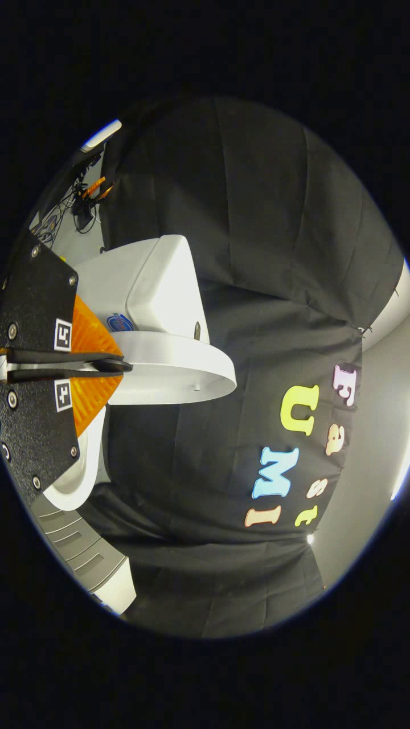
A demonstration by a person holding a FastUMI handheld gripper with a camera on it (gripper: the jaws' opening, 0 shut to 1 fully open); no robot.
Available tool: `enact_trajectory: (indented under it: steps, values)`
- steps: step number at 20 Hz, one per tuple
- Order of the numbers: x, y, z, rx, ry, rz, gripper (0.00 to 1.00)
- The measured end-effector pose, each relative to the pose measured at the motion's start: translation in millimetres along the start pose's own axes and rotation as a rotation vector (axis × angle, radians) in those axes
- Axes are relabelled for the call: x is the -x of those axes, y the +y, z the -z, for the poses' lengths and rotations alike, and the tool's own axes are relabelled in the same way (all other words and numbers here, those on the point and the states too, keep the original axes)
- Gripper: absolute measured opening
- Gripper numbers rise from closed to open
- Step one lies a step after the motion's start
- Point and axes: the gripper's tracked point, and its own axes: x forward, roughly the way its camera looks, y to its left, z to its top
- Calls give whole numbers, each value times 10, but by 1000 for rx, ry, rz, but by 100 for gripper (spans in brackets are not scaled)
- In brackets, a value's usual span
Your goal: Open the toilet lid.
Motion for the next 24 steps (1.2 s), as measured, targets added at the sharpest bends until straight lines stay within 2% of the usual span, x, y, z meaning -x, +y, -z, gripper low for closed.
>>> enact_trajectory:
  steps: [1, 4, 9, 13, 18, 24]
  values:
    - [-25, 40, 3, -3, 0, -17, 5]
    - [-20, 60, 84, -23, 27, -46, 19]
    - [-43, 68, 142, -30, 48, -65, 26]
    - [-75, 96, 114, -22, 26, -101, 95]
    - [-14, 106, -57, -44, -15, -128, 96]
    - [148, -290, -381, -98, -94, -114, 95]
